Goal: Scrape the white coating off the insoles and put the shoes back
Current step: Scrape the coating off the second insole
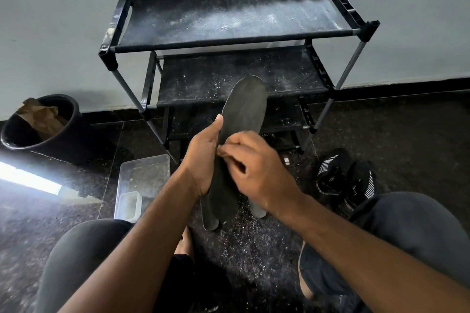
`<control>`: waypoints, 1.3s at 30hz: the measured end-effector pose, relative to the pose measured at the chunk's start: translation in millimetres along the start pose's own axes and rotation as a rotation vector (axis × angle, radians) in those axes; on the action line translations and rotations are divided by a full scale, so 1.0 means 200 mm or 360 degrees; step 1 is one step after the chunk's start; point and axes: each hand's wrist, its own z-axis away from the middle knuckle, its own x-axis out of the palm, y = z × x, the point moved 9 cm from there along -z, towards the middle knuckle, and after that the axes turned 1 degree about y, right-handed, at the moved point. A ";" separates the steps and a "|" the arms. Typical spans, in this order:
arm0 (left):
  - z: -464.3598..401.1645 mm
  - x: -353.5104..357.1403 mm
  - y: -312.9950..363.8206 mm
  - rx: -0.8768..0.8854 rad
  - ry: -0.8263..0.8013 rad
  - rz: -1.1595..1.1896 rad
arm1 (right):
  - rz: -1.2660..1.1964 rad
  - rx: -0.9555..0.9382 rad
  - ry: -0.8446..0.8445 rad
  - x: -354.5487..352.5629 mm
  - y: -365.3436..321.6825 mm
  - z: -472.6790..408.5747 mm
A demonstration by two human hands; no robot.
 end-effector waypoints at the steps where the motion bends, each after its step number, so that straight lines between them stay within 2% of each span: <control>1: 0.00 -0.01 0.01 -0.0002 0.0010 -0.0018 | -0.0025 -0.0039 -0.0036 0.02 -0.03 0.01; 5: 0.00 -0.02 0.02 0.0035 0.0026 0.0061 | -0.0011 -0.0065 -0.0062 0.01 -0.02 0.00; 10: 0.01 0.08 -0.05 -0.0079 -0.0094 0.0071 | 0.0001 0.0226 0.0181 -0.11 0.13 -0.06; 15: 0.01 -0.02 0.03 0.0051 0.0065 0.0016 | -0.0119 0.0040 -0.0074 0.00 -0.05 0.02; 20: 0.01 -0.07 0.08 0.0119 0.0073 0.0157 | -0.0138 -0.0083 -0.0209 0.05 -0.12 0.06; 24: 0.00 -0.01 0.05 0.0062 -0.0050 0.0100 | 0.0061 -0.0112 -0.0167 0.04 -0.06 0.00; 28: 0.00 0.04 0.05 0.0096 -0.0201 0.0083 | 0.0146 0.0032 0.0014 -0.04 0.06 -0.05; 34: -0.01 -0.02 0.08 0.0150 -0.0096 0.0222 | 0.0031 -0.0019 -0.0140 0.05 -0.03 0.03; 39: 0.01 0.02 0.05 0.0083 -0.0094 0.0130 | 0.0360 -0.0029 -0.0092 -0.03 0.08 -0.05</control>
